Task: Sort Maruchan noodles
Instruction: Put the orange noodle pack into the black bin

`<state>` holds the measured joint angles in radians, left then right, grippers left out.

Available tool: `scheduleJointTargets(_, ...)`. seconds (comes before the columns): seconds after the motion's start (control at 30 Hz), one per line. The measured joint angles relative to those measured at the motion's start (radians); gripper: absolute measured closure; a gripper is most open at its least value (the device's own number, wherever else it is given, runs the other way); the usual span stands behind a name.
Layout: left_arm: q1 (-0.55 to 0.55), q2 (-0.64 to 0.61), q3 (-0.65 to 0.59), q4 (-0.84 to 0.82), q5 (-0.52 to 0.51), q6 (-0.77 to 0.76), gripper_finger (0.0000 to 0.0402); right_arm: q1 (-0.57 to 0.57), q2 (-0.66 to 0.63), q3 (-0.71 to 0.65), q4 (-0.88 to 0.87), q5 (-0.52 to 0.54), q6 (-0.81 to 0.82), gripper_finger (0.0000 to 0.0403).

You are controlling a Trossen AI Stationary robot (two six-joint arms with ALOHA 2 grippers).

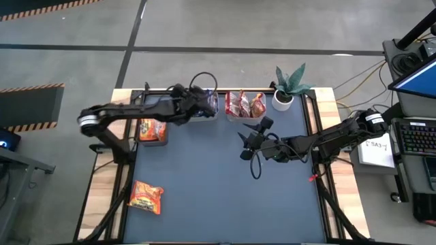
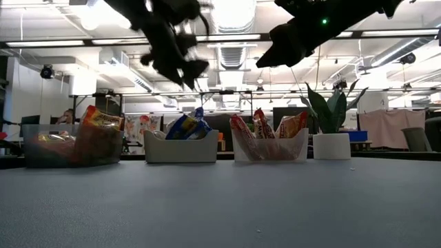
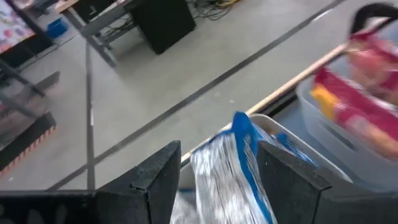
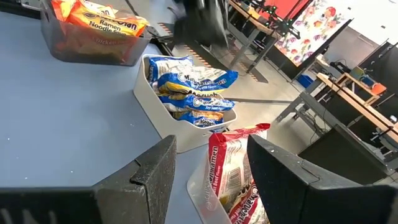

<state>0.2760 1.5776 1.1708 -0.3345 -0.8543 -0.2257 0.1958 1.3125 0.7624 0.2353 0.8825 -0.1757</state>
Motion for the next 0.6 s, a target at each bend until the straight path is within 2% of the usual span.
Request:
scheduleJointTargets(0.13,-0.088,-0.121,-0.002,-0.187,0.046,-0.078,0.0209,0.000,0.000,0.000,-0.001,0.000,0.007,0.0216)
scheduleJointTargets(0.3,-0.243,-0.219,-0.010,-0.382,0.282,-0.259,0.0209,0.000,0.000,0.000,-0.001,-0.001,0.012,0.0216)
scheduleJointTargets(0.43,-0.414,-0.237,-0.015,-0.468,0.426,-0.446,0.0209,0.000,0.000,0.000,-0.001,-0.003,0.021,0.0216)
scheduleJointTargets(0.6,-0.644,-0.224,-0.015,-0.573,0.502,-0.751,0.0209,0.000,0.000,0.000,-0.001,-0.003,0.020,0.0216)
